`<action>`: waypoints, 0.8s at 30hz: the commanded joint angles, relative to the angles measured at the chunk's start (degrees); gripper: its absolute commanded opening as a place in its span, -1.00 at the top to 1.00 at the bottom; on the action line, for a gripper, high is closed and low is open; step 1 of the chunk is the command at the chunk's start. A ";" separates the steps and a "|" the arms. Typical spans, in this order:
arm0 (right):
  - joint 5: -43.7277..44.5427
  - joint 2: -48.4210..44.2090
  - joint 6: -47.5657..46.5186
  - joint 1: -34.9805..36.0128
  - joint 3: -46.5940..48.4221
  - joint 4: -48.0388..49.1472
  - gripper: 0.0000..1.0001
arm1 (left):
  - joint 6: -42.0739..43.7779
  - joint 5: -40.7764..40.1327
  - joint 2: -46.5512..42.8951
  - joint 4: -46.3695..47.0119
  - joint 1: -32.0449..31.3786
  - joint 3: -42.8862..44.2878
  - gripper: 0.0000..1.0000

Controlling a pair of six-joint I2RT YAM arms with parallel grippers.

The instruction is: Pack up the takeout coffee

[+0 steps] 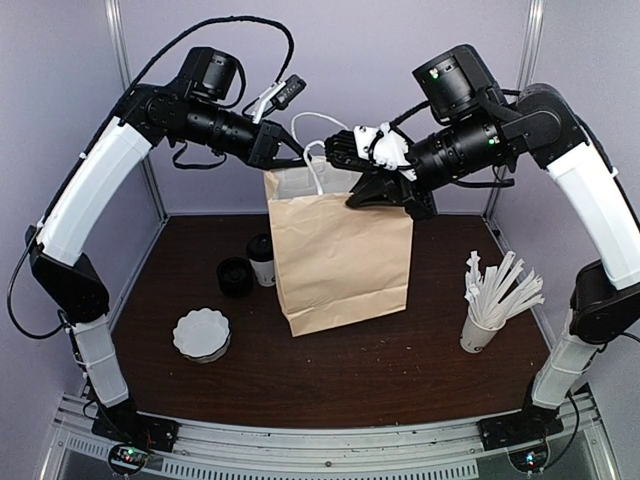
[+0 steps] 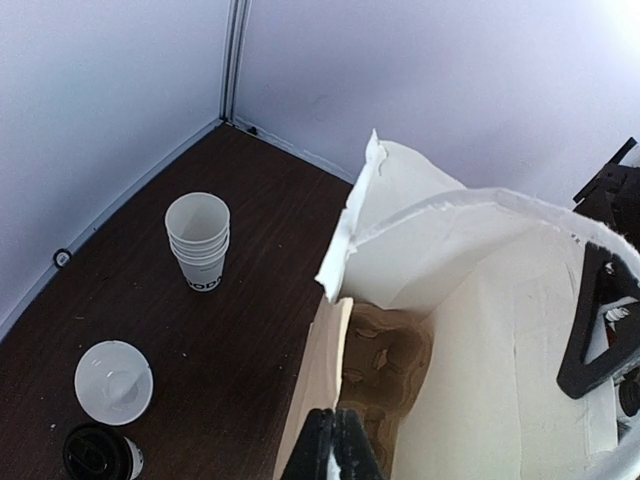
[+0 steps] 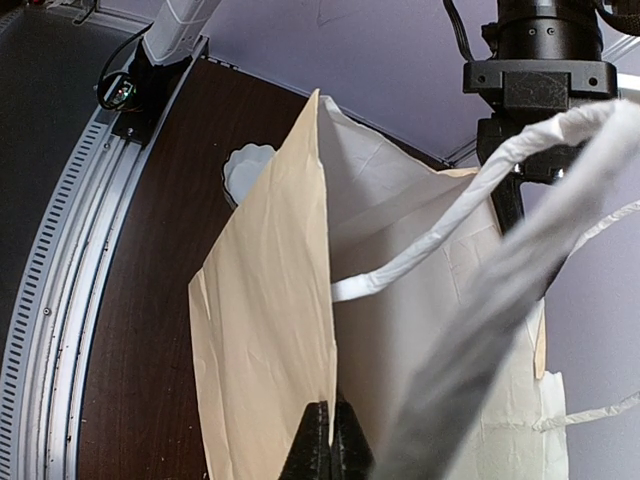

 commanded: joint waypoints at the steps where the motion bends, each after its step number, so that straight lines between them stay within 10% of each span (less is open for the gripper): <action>1: 1.07 -0.76 0.24 0.08 -2.64 3.64 1.00 | 1.53 -2.06 -1.20 3.46 0.34 -2.37 1.00; 5: 1.47 -1.91 0.79 -0.56 -7.79 5.37 1.00 | 2.00 -2.92 -0.75 3.40 0.44 -5.66 0.99; 10: 0.48 -4.84 1.03 -2.08 -17.57 5.69 -0.33 | 2.66 -3.53 -0.99 3.32 0.43 -10.20 -0.92; 13: -0.81 -8.37 -0.10 -3.02 -18.52 4.15 -0.95 | 3.00 -7.07 -2.80 4.20 0.43 -8.78 -0.95; 24: -3.77 -13.15 -0.13 -7.47 -19.20 1.74 -0.95 | 9.72 -9.83 -6.79 8.75 0.43 -14.60 -0.91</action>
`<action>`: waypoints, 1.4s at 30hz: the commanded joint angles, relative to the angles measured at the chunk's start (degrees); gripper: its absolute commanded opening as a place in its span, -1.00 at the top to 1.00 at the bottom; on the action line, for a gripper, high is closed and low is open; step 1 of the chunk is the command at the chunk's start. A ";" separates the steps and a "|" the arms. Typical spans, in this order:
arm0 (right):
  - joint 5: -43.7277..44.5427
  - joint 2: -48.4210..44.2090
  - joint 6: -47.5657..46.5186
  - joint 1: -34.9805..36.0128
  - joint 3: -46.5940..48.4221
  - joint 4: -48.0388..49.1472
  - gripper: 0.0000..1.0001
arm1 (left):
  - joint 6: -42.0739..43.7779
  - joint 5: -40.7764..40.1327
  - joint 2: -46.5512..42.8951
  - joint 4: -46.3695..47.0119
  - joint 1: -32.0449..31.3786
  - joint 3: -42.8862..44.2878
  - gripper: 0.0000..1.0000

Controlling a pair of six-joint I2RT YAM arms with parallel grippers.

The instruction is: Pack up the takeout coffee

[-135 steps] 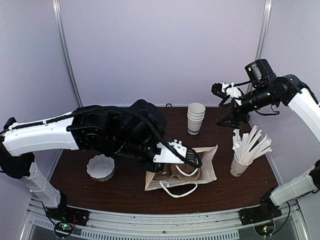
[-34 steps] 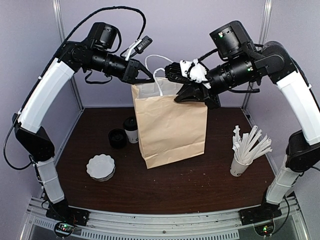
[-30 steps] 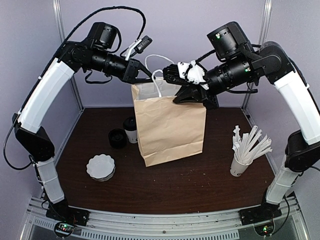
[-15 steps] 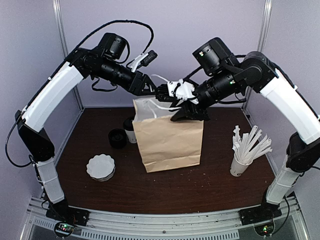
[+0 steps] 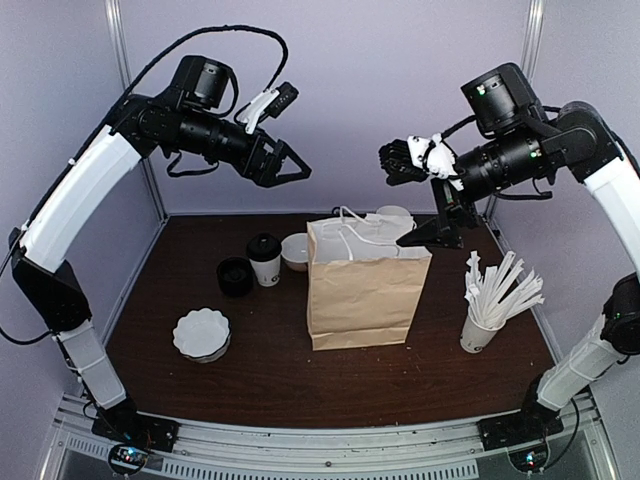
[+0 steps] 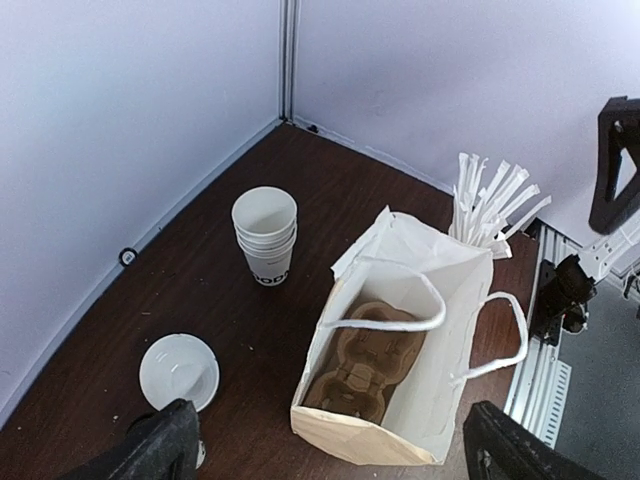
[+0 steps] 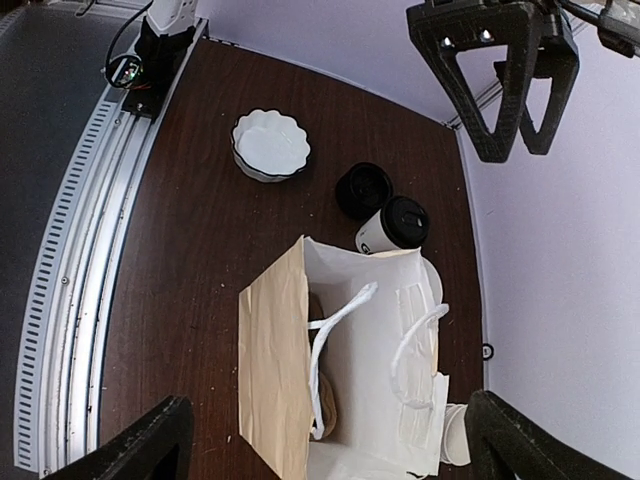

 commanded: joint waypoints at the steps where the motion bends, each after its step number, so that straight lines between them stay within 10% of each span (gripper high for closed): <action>1: 1.12 -2.02 0.36 -1.02 -4.06 0.66 -0.94 | 5.85 0.08 -1.37 2.96 0.43 -4.39 -0.88; 15: 8.56 0.24 1.78 -1.17 -16.02 10.10 -0.54 | 10.87 9.30 7.86 12.75 -1.32 -6.92 -0.74; 21: 9.77 1.14 2.63 -1.25 -14.59 11.48 0.20 | 10.25 11.12 12.75 17.60 -2.03 -3.32 -0.43; 25: 9.73 1.33 2.98 -1.25 -13.35 11.26 0.99 | 9.77 12.91 16.07 16.90 -2.03 1.68 0.40; 28: 10.00 1.35 2.99 -1.25 -11.53 11.58 1.00 | 9.05 13.21 16.23 17.33 -2.03 3.91 1.00; 42: 4.21 5.25 4.03 -1.25 9.86 7.17 1.00 | 5.67 8.30 8.38 21.21 -2.03 4.10 1.00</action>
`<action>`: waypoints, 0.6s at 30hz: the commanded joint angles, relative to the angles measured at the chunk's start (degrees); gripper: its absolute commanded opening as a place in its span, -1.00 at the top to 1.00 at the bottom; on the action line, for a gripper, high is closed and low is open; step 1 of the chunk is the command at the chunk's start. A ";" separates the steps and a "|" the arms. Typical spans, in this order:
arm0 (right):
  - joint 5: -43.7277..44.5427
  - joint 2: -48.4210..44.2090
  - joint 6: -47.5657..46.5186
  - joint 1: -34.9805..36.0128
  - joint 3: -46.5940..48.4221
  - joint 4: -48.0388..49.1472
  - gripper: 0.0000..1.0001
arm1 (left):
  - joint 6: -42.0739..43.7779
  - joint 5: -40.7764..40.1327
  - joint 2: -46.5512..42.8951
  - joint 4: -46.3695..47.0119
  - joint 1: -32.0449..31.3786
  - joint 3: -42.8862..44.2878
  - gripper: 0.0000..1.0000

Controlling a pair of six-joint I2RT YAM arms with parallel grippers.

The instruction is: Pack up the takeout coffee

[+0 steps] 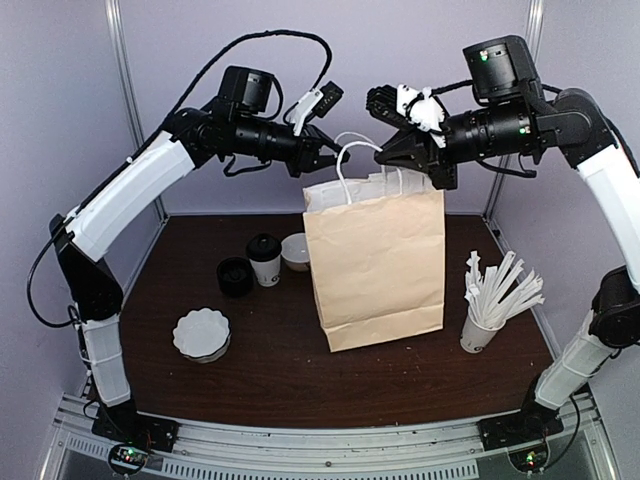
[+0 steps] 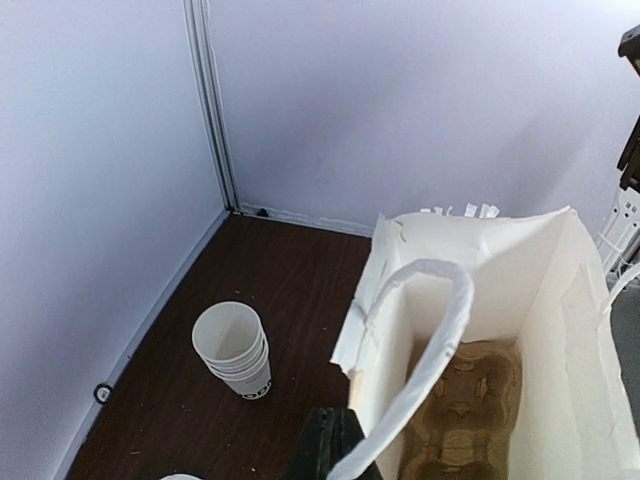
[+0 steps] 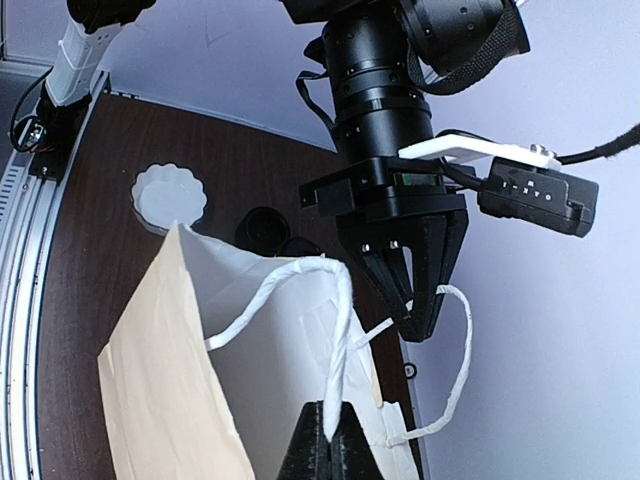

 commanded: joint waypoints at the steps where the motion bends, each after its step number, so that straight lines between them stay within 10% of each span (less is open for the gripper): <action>1: -2.58 1.68 0.91 -0.31 2.80 -1.85 1.00 | -1.18 -1.58 -2.35 3.53 -0.02 1.70 1.00; 11: -1.55 0.96 0.54 -0.31 -2.20 -1.92 0.98 | -1.02 -2.94 -2.61 3.19 -0.02 -1.38 1.00; 15: 1.57 0.72 0.30 -0.56 -6.76 -1.34 -0.08 | -1.02 -9.32 -2.66 2.98 0.16 -4.89 -0.46; 18: 0.66 -0.09 1.02 -1.85 -7.50 -1.26 -0.55 | -0.99 -12.55 -2.66 1.31 0.78 -4.63 -0.78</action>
